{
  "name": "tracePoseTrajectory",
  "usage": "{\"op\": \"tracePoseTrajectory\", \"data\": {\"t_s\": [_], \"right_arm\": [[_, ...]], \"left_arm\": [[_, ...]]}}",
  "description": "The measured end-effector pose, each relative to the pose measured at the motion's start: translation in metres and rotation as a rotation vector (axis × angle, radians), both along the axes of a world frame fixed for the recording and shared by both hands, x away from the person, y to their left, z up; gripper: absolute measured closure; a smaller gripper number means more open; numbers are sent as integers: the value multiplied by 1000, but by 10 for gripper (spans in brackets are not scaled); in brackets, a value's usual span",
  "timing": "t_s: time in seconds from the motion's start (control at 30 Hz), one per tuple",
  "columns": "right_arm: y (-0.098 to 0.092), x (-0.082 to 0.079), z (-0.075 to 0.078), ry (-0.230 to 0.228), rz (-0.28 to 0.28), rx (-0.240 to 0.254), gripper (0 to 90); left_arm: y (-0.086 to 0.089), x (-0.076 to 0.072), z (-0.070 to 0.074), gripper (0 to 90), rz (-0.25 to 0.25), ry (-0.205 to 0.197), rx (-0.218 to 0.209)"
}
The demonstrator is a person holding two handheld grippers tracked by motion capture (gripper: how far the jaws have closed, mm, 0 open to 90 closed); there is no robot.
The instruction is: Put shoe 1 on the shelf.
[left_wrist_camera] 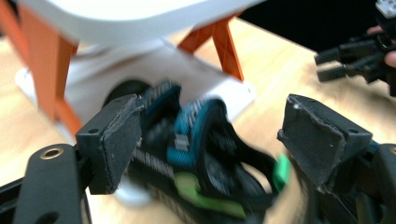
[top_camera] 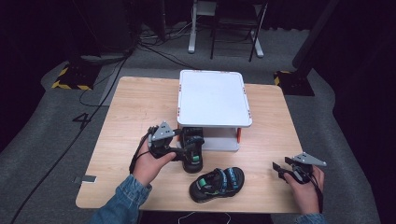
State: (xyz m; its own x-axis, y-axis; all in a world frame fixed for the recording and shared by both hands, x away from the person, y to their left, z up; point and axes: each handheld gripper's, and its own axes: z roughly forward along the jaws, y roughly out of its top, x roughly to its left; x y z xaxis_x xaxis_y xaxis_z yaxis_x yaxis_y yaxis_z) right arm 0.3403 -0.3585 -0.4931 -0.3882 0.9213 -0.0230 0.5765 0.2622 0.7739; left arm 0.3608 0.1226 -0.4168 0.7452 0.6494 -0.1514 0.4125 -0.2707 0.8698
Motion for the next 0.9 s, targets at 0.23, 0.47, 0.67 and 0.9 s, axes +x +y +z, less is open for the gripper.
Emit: {"op": "tracePoseTrajectory", "data": {"t_s": [0.23,0.47,0.67,0.9], "right_arm": [[17,14,3,-7,55,-5,388],[25,22,2,-7,79,-9,388],[24,22,2,-8,76,-13,388],[24,21,1,-4,77,-16,388]], "left_arm": [[-7,-24,-18,178,20,64,48],[-34,-30,-42,225,28,58,99],[-31,-28,-47,465,20,59,144],[-20,-25,-39,732,28,22,171]]}}
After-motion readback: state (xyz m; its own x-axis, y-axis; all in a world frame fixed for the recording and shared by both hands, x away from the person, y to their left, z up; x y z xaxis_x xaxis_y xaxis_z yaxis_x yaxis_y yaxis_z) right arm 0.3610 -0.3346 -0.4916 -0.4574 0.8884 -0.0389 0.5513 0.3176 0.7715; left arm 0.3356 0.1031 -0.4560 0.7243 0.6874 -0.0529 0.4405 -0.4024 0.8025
